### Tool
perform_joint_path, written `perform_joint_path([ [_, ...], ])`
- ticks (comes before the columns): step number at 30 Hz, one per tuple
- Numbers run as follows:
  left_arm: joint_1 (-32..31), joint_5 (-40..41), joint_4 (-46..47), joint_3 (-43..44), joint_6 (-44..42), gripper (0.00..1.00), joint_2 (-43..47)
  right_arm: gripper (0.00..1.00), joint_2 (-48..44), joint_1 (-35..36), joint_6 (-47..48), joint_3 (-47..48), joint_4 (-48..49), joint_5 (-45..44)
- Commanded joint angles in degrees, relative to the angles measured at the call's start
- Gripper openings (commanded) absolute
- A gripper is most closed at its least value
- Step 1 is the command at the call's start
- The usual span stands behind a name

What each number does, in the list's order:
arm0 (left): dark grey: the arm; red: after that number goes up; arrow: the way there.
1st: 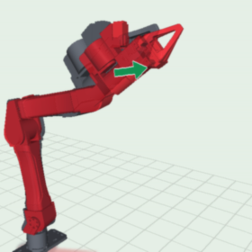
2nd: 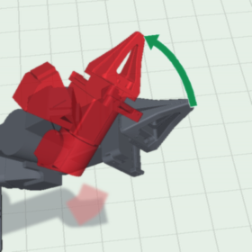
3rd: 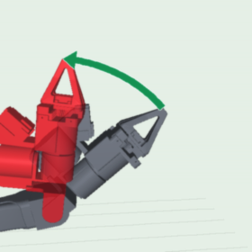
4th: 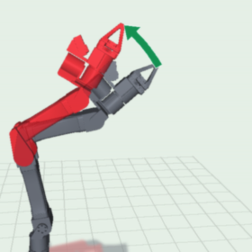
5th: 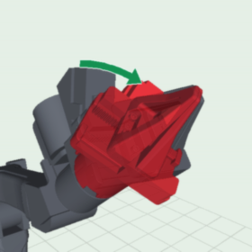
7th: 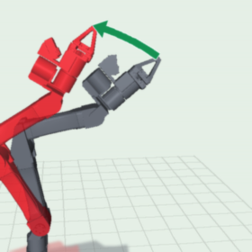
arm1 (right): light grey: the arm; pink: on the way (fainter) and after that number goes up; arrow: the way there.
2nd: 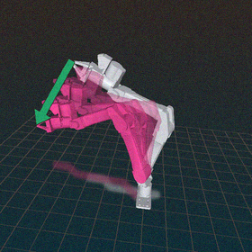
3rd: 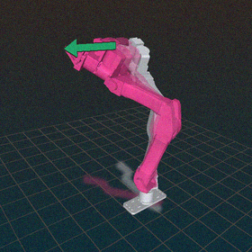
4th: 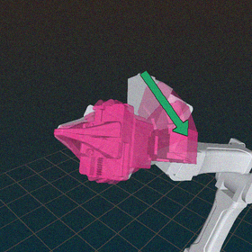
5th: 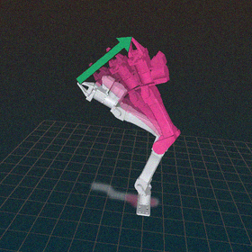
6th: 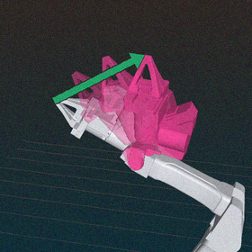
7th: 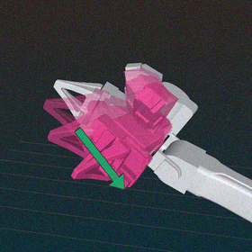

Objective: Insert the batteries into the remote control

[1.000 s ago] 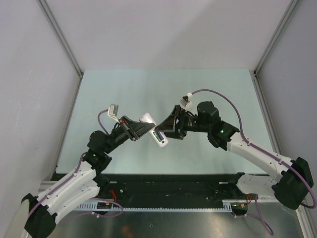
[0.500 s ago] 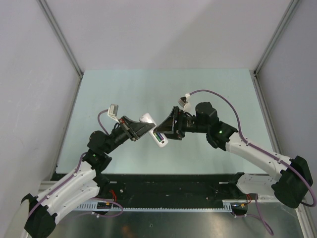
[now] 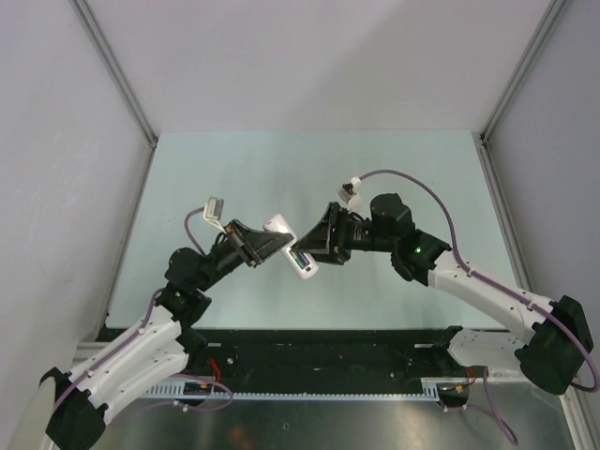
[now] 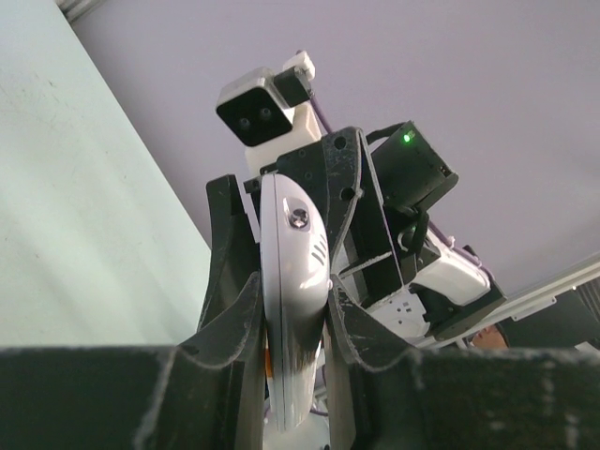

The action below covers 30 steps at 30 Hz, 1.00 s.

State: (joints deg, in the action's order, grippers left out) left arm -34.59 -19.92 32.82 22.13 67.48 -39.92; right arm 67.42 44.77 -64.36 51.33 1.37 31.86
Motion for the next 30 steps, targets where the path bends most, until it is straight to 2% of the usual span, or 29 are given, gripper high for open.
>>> perform_joint_path([
  [1,0.66,2.26,7.08,1.95,2.39,0.0,2.57,0.69,-1.32,-0.04,2.04,-1.5,-4.18,-0.3],
  [7,1.28,1.56,7.26,2.65,3.09,0.0,2.57,0.66,-2.03,-0.21,2.13,-2.11,-4.0,-0.22],
  [10,1.37,1.03,7.61,3.01,3.53,0.0,2.13,0.59,-1.94,-0.21,2.48,-2.2,-3.65,0.05],
  [11,1.28,0.85,7.61,3.01,3.53,0.0,2.04,0.49,-1.85,-0.21,2.57,-2.2,-3.56,0.13],
  [13,1.37,0.5,7.87,2.92,3.8,0.0,1.87,0.4,-1.76,-0.13,2.75,-2.2,-3.04,0.22],
  [14,1.37,0.41,7.88,2.92,3.97,0.0,1.87,0.29,-1.5,-0.04,2.83,-2.2,-2.95,0.31],
  [15,1.28,0.32,7.96,2.83,4.06,0.0,1.69,0.24,-1.5,0.05,2.83,-2.2,-2.69,0.49],
  [17,1.37,0.15,7.96,2.57,4.5,0.0,1.6,0.13,-1.15,0.31,3.01,-2.2,-2.07,0.75],
  [19,1.37,0.15,8.23,2.48,4.94,0.0,1.34,0.1,-1.06,0.58,3.27,-2.2,-1.89,1.1],
  [20,1.28,-0.03,8.31,2.48,5.11,0.0,1.34,0.02,-0.89,0.66,3.27,-2.2,-1.89,1.19],
  [21,1.28,-0.29,8.4,2.57,5.2,0.0,0.99,0.0,-0.88,0.67,3.36,-2.2,-1.89,1.28],
  [23,1.37,-0.9,8.49,2.92,5.64,0.0,0.64,0.07,-0.8,0.84,3.62,-2.2,-1.81,1.63],
  [24,1.37,-1.17,8.49,3.01,5.64,0.0,0.11,0.16,-0.88,0.75,3.63,-2.2,-1.89,1.8],
  [25,1.37,-1.43,8.49,3.09,5.82,0.0,-0.07,0.33,-1.06,0.67,3.71,-2.2,-1.89,1.63],
  [26,1.37,-1.7,8.49,3.01,5.9,0.0,-0.5,0.4,-1.32,0.67,3.45,-2.2,-1.89,1.54],
  [28,1.28,-2.31,8.49,2.48,5.82,0.0,-1.12,0.52,-1.94,0.23,3.19,-2.2,-0.05,1.28],
  [30,1.28,-2.84,8.49,1.87,6.17,0.0,-1.47,0.56,-2.38,-0.21,2.66,-2.2,-0.05,1.1],
])
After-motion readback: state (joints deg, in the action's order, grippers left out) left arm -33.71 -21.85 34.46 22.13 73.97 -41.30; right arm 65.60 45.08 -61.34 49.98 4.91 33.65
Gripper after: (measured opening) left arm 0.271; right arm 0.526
